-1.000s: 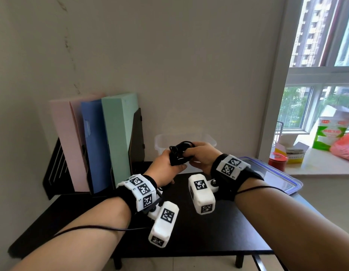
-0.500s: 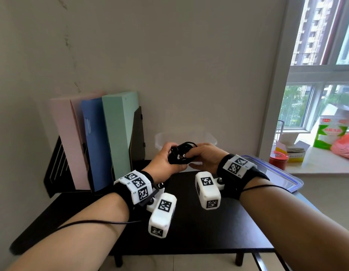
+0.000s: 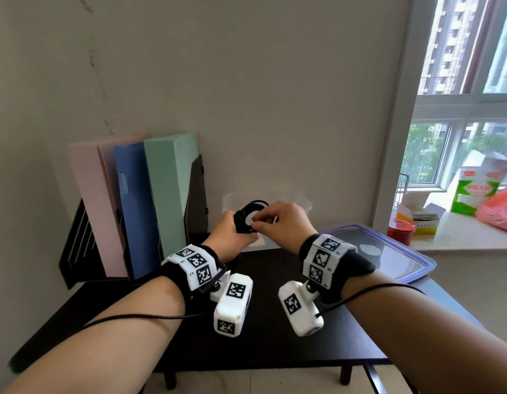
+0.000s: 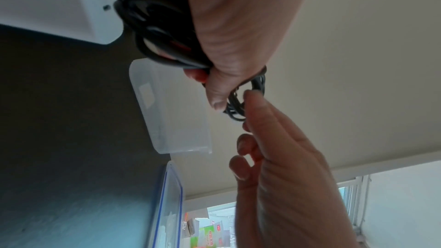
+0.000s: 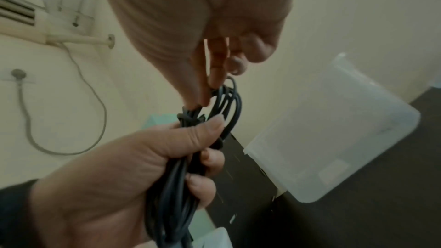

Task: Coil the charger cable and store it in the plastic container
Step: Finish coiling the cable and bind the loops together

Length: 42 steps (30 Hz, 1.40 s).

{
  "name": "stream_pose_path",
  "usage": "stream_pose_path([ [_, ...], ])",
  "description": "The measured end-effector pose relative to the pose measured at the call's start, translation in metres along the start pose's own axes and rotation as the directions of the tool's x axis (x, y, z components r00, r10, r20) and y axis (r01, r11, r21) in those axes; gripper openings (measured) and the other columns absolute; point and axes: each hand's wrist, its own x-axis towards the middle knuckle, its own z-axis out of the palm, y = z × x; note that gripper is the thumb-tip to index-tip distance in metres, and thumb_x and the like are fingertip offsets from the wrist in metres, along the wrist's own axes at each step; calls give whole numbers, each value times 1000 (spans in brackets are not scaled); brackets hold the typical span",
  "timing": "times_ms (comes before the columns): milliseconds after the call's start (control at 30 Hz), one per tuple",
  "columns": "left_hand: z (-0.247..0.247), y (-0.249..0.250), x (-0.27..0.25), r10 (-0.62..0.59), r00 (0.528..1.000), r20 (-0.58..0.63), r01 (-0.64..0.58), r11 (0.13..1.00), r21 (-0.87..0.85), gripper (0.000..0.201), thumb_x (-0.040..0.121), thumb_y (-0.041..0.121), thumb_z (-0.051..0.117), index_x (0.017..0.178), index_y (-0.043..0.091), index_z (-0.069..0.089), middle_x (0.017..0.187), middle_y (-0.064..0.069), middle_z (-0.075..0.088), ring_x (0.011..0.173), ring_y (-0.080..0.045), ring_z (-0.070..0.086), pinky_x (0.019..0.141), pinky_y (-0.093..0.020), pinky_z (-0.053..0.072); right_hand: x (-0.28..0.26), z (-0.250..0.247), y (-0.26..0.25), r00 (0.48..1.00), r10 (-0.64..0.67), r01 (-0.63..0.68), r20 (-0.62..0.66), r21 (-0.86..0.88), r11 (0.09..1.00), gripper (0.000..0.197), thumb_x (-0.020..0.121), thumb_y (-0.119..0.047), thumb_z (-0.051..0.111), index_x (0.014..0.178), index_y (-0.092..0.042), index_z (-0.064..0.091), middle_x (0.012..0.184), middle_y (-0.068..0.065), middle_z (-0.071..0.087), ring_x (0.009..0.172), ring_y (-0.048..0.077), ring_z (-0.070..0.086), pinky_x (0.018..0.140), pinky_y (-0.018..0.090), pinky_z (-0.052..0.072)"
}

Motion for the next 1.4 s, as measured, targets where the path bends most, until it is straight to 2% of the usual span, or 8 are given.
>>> stream_pose_path([
  [167,1,2,-8,59,998,-27,-58,998,33,37,79,9,70,110,7,49,82,9,53,73,0,52,59,-11,40,7,0,-10,987,-2,31,159,-182,983,18,78,-29,72,94,-24,78,64,-16,51,60,0,48,61,15,36],
  [333,-4,12,-18,123,992,37,-121,991,-57,33,82,-6,62,74,25,53,70,8,55,49,17,55,52,2,40,9,-8,-16,981,-54,91,188,-197,976,19,81,-24,71,99,-20,77,70,-13,44,65,3,45,58,10,35],
  [467,-6,12,-15,95,994,50,-94,995,-14,8,81,-2,62,88,-2,64,74,-10,58,67,-10,58,65,-20,44,13,-5,-15,972,-84,154,218,-330,931,20,85,-29,64,103,-28,74,88,-5,41,81,11,47,74,25,46],
  [533,-6,13,-13,87,995,48,-86,996,-12,18,82,2,62,95,-10,62,77,-14,56,72,-21,53,69,-30,42,13,-3,-14,978,-77,144,195,-362,921,21,90,-28,57,105,-27,73,95,-2,43,85,14,50,81,31,49],
  [733,-3,13,-10,37,997,70,-36,999,-16,12,85,3,59,79,13,59,69,1,54,63,-9,50,60,-18,43,12,7,-16,994,1,47,110,-428,903,26,97,-18,43,109,-15,65,114,3,49,93,20,59,79,29,52],
  [967,-1,13,-8,20,999,40,-19,999,-26,26,83,-5,56,68,16,53,66,-2,54,60,-11,51,58,-20,44,12,11,-20,996,43,6,79,-536,844,25,93,-32,51,101,-17,68,99,-1,40,81,19,55,68,30,48],
  [1167,7,10,-8,106,994,15,-107,984,145,14,80,0,58,86,-12,61,65,-11,54,54,-10,48,42,-9,33,6,14,-21,1000,2,3,11,-407,913,22,90,-26,50,92,-13,67,96,-4,41,79,20,54,63,28,40],
  [1400,1,-1,-6,19,996,82,-43,948,314,34,82,18,65,51,19,51,56,4,55,47,-1,52,44,-7,35,-2,14,-14,996,90,-83,13,-263,961,39,84,-19,56,48,-28,45,61,-12,46,58,12,48,49,21,34],
])
